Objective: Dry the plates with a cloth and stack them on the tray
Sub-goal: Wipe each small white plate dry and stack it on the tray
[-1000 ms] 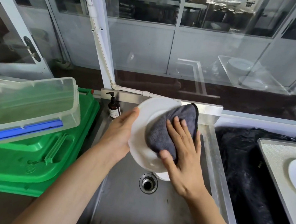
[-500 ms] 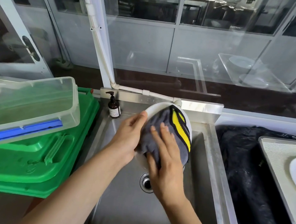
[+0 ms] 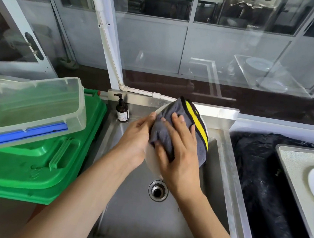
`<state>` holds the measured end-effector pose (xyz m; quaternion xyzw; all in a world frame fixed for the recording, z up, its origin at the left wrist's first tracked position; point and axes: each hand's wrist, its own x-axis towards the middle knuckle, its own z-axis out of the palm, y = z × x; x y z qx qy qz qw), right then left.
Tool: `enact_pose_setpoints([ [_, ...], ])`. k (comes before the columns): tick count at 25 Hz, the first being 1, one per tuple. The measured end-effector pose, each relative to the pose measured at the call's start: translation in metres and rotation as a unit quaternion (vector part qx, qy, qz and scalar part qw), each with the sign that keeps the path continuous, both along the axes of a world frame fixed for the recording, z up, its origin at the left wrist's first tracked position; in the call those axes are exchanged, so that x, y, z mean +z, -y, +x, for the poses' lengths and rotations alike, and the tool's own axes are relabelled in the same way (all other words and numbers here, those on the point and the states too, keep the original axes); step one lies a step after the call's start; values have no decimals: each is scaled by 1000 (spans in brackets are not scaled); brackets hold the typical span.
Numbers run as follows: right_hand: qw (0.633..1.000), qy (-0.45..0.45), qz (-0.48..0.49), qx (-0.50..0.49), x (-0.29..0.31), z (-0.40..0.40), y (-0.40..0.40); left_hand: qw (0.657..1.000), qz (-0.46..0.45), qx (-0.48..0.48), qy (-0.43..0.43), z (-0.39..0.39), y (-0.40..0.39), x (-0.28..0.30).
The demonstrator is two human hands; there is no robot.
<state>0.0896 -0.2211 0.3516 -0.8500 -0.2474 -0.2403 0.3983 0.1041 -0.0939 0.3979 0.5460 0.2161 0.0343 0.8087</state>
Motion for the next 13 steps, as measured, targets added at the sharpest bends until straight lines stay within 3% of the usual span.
enact_pose_setpoints([
  [5,990,82,-101,47,-51,-40,12,998,22,55,-26,2,-8,0],
  [13,999,29,5,-42,9,14,2,1000,-8,-27,-8,-10,7,7],
])
